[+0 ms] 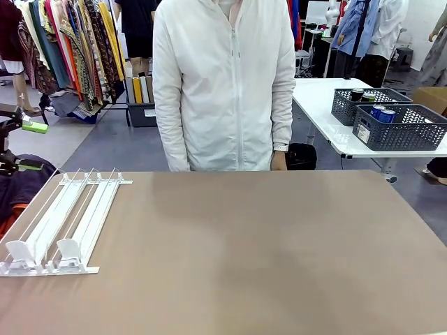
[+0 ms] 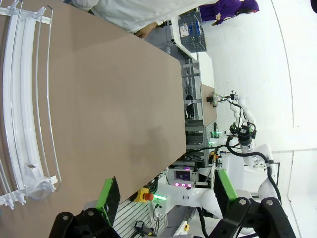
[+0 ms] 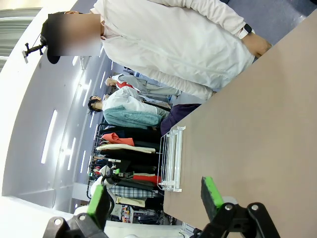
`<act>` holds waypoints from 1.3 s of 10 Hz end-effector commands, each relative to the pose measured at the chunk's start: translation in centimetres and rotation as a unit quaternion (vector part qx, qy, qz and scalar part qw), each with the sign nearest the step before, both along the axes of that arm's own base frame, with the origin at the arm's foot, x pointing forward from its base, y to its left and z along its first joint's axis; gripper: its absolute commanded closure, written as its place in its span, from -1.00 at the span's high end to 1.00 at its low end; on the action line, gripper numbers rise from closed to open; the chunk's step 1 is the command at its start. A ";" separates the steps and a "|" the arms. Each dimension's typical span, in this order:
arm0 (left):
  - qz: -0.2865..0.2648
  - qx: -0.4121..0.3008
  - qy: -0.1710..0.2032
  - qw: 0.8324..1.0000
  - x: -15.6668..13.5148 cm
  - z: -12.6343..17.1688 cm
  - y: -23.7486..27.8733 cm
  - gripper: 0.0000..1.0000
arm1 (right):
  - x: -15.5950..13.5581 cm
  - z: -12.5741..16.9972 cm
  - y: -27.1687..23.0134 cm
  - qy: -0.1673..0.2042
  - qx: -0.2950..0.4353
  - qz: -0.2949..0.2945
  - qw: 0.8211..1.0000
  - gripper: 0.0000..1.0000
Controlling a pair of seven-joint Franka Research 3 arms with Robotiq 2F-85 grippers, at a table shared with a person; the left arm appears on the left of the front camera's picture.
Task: Retrieve and store the cans from the dispenser.
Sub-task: Pick up one can from the Automatic Can Dispenser and place it in the middle of the table.
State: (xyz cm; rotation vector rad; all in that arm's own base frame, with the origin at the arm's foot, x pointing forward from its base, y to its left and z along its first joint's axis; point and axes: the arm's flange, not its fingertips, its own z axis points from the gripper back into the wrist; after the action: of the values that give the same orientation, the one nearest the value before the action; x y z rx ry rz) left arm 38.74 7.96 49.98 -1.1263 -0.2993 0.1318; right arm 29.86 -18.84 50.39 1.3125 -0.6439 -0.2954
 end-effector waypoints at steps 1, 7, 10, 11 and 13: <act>0.000 0.005 0.006 1.000 -0.2 0.3 0.1 1.00 | 0.4 0.3 0.0 -0.015 0.006 -0.001 1.000 1.00; 0.000 0.005 0.006 1.000 -0.2 0.3 0.1 1.00 | 0.4 0.3 0.0 -0.015 0.006 -0.001 1.000 1.00; 0.000 0.005 0.006 1.000 -0.2 0.3 0.1 1.00 | 0.4 0.3 0.0 -0.015 0.006 -0.001 1.000 1.00; 0.000 0.005 0.006 1.000 -0.2 0.3 0.1 1.00 | 0.4 0.3 0.0 -0.015 0.006 -0.001 1.000 1.00; 0.000 0.005 0.006 1.000 -0.2 0.3 0.1 1.00 | 0.4 0.3 0.0 -0.015 0.006 -0.001 1.000 1.00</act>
State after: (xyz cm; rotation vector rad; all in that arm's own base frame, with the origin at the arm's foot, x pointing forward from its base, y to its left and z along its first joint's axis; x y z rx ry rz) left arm 38.74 7.96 49.98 -1.1263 -0.2993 0.1318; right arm 29.86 -18.84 50.39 1.3125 -0.6439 -0.2954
